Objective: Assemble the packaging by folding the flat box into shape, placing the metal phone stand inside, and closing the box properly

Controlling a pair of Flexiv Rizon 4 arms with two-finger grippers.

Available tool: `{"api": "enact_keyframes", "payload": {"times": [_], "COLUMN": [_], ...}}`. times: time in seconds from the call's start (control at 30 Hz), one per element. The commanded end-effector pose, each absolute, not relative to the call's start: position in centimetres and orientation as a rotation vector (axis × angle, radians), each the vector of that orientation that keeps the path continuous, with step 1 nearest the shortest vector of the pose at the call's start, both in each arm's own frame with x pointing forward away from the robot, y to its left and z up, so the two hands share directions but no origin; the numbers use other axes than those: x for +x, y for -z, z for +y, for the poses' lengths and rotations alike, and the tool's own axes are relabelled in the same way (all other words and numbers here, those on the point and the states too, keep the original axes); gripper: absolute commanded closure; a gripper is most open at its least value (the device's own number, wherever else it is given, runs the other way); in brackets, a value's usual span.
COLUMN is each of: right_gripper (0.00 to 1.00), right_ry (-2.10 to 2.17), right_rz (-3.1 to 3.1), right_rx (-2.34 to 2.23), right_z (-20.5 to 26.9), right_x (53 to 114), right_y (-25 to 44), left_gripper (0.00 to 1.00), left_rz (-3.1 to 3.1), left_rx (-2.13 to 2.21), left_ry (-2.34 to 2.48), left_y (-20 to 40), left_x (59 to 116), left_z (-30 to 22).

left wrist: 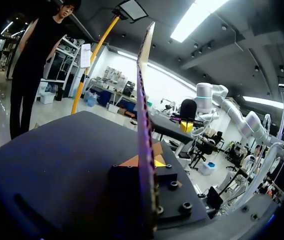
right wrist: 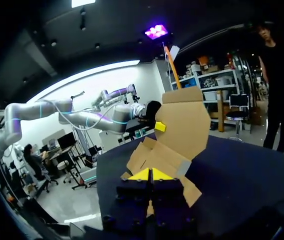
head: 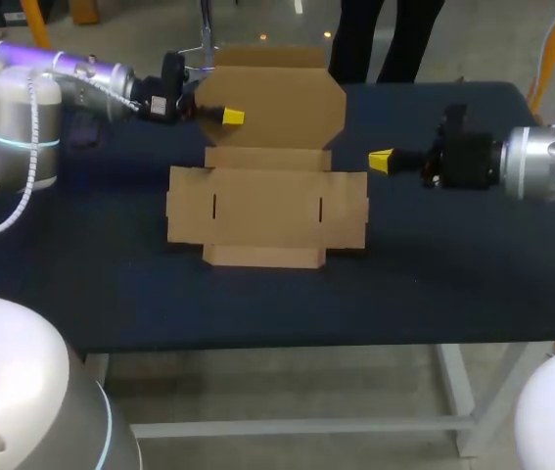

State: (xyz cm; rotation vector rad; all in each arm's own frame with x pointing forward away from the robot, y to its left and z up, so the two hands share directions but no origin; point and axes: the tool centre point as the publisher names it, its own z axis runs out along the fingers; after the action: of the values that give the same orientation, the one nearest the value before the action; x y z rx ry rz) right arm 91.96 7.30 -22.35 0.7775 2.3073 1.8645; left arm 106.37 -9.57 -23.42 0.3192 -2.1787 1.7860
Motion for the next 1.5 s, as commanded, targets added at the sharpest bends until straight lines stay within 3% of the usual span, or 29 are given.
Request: {"api": "enact_keyframes", "payload": {"times": [0.03, 0.43, 1.5], "right_gripper": [1.0, 1.0, 1.0], "right_ry": [-1.851, -1.818, -1.656], "right_rz": [2.296, 2.289, 2.18], "right_rx": [0.789, 0.692, 0.527], "right_z": [7.3, 7.8, 1.8], "right_x": [91.6, 90.8, 83.3], "right_y": [22.2, 21.5, 23.2], "left_gripper": [1.0, 1.0, 1.0], "left_rz": [-2.187, -2.195, -2.294], "left_rx": [0.325, 0.283, 0.3], "left_ry": [-1.782, -1.836, -1.899], "left_y": [23.1, 21.8, 16.1], "left_x": [106.1, 105.6, 101.4], "left_z": [-9.5, -9.9, -11.7]}}
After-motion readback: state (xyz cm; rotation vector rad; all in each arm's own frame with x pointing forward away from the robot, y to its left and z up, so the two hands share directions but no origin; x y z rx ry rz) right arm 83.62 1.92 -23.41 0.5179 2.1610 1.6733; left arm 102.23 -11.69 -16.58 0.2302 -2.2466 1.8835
